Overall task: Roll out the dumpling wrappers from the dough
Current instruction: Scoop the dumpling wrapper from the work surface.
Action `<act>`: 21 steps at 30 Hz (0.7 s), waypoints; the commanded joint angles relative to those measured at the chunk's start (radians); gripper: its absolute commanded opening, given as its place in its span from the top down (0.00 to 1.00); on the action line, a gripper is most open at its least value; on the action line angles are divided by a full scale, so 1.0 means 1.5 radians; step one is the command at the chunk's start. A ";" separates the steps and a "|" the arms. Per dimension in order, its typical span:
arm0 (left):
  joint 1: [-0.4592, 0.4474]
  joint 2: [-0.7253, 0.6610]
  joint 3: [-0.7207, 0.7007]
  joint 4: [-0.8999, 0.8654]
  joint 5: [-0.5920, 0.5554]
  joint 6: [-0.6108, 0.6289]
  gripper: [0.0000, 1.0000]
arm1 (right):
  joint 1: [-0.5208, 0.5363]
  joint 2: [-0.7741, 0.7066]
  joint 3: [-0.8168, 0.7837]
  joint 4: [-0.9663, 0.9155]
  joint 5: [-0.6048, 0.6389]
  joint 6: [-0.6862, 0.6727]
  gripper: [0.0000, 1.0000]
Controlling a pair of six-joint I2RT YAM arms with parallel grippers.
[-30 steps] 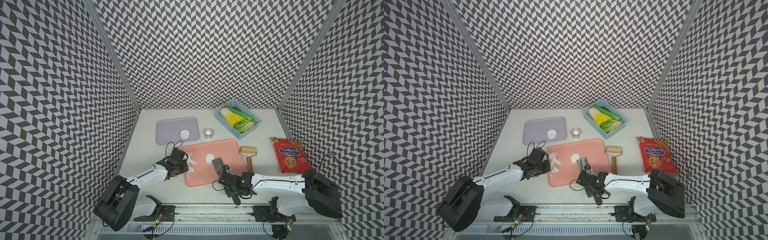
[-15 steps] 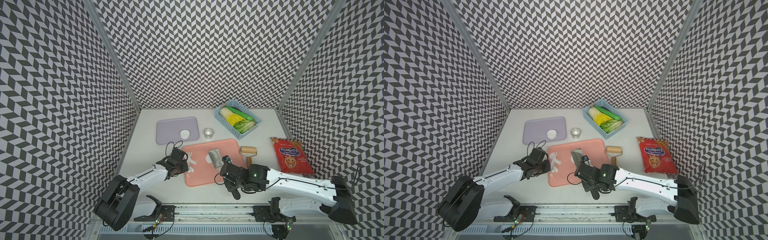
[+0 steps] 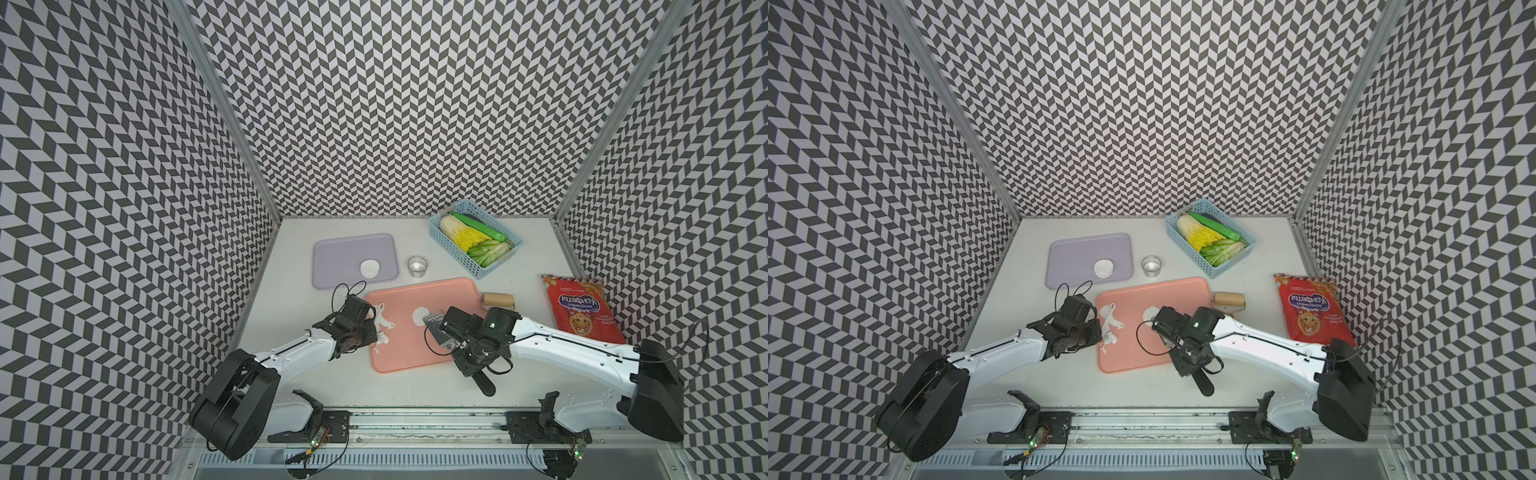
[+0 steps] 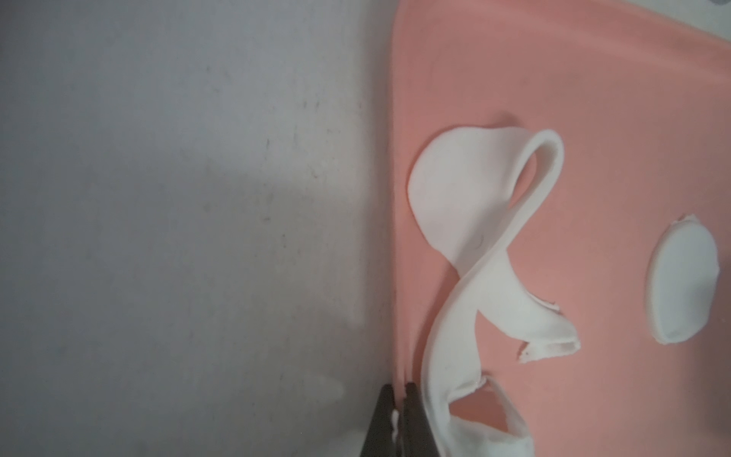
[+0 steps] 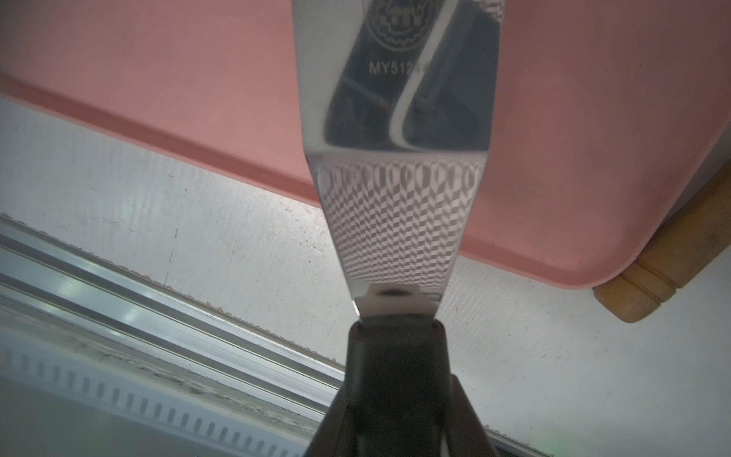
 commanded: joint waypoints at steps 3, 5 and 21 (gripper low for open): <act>-0.003 0.001 0.006 0.033 0.031 0.010 1.00 | -0.002 0.037 0.013 -0.015 -0.075 -0.056 1.00; -0.003 -0.002 0.005 0.034 0.030 0.011 1.00 | -0.003 0.048 0.012 -0.017 -0.081 -0.059 1.00; -0.009 -0.018 0.003 0.033 0.027 0.011 1.00 | -0.062 0.157 0.075 -0.019 -0.087 -0.109 1.00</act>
